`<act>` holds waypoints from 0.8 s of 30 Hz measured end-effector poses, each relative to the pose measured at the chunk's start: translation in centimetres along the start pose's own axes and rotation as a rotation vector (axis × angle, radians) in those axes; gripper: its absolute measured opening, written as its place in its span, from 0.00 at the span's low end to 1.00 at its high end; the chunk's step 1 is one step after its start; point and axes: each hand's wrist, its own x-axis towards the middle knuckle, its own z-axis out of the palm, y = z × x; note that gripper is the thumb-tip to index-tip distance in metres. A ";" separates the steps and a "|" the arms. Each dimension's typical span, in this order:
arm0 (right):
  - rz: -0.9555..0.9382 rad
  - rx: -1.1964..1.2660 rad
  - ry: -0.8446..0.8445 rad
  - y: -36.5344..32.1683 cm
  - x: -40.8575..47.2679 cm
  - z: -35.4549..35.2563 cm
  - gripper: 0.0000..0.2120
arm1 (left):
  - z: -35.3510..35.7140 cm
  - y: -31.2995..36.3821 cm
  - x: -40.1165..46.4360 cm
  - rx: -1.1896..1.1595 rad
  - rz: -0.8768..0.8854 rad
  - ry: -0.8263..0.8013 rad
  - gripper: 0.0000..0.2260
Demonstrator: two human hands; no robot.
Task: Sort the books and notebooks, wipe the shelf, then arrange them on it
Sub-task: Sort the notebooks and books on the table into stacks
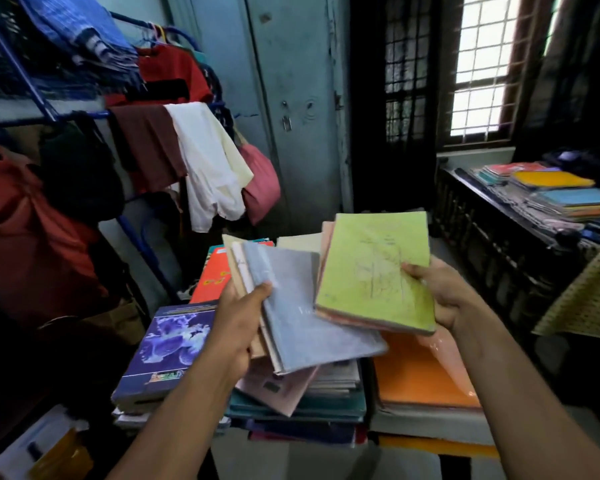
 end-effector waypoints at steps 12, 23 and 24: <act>0.035 -0.593 0.360 -1.3 10.1 -4.8 0.08 | -1.1 -0.7 0.2 0.087 0.014 -0.063 0.13; -0.150 -0.807 0.044 0.0 -5.1 -0.9 0.33 | 0.1 0.4 -0.4 -0.033 0.024 -0.084 0.08; -0.051 -0.630 -0.076 0.1 -7.6 0.2 0.32 | 1.0 0.8 -0.9 -0.037 0.028 -0.104 0.08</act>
